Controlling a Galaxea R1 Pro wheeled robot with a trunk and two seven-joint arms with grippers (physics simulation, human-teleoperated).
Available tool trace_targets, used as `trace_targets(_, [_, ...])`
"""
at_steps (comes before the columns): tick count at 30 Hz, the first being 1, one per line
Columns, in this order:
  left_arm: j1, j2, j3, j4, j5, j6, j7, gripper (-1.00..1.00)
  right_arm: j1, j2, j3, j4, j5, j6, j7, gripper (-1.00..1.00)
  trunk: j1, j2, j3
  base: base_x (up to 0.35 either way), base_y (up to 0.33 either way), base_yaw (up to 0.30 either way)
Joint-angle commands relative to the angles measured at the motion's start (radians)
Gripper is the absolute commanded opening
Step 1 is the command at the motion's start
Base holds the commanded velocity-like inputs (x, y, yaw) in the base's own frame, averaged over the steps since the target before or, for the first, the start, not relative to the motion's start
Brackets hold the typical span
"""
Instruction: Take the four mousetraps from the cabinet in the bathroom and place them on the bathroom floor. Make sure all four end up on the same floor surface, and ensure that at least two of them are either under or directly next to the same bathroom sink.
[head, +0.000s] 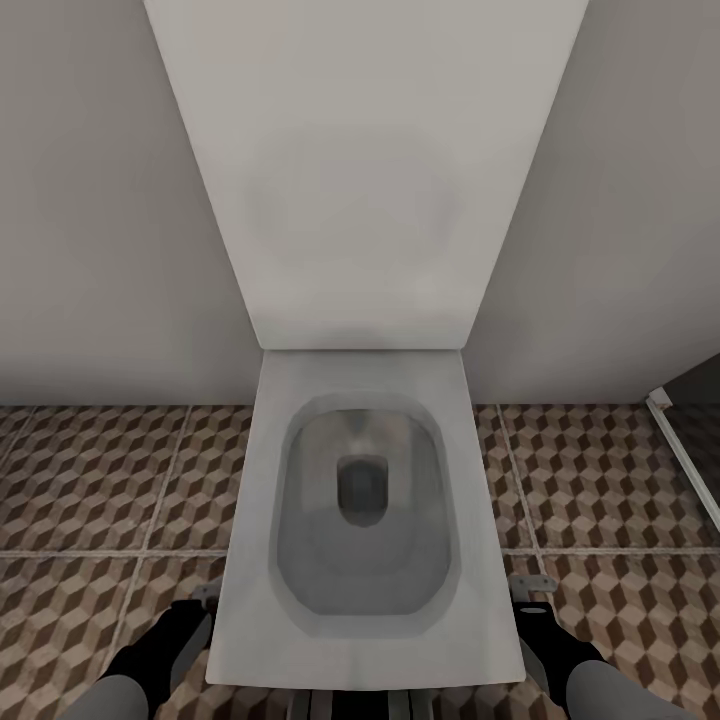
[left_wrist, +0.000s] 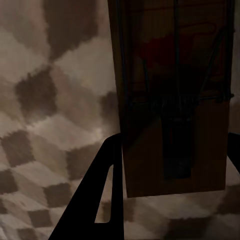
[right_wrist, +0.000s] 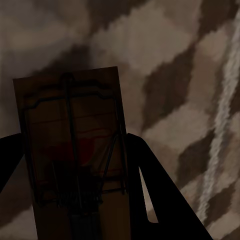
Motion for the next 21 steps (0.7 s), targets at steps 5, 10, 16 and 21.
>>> trace_targets(5, [0.000,0.003,-0.003,-0.009,0.011,0.005,0.008,-1.00,0.000,-0.001,0.008,-0.002,-0.007,0.007,-0.005,-1.00,0.000,0.000,-0.001,0.000,0.000,0.000])
trace_targets(10, [0.000,0.003,-0.002,-0.013,0.011,-0.022,0.008,-1.00,0.000,-0.001,0.008,-0.002,-0.007,0.007,-0.005,-1.00,0.000,0.000,-0.001,0.000,0.000,0.000])
trace_targets(16, [0.000,0.001,-0.001,-0.014,0.012,-0.065,0.009,-1.00,0.000,-0.001,0.008,-0.002,-0.007,0.007,-0.005,-1.00,0.000,0.000,-0.001,0.000,0.000,0.000])
trace_targets(21, [0.000,0.001,-0.001,-0.014,0.013,-0.072,0.009,-1.00,0.000,-0.001,0.008,-0.002,-0.007,0.007,-0.005,-1.00,0.000,0.000,-0.004,0.000,0.000,0.000])
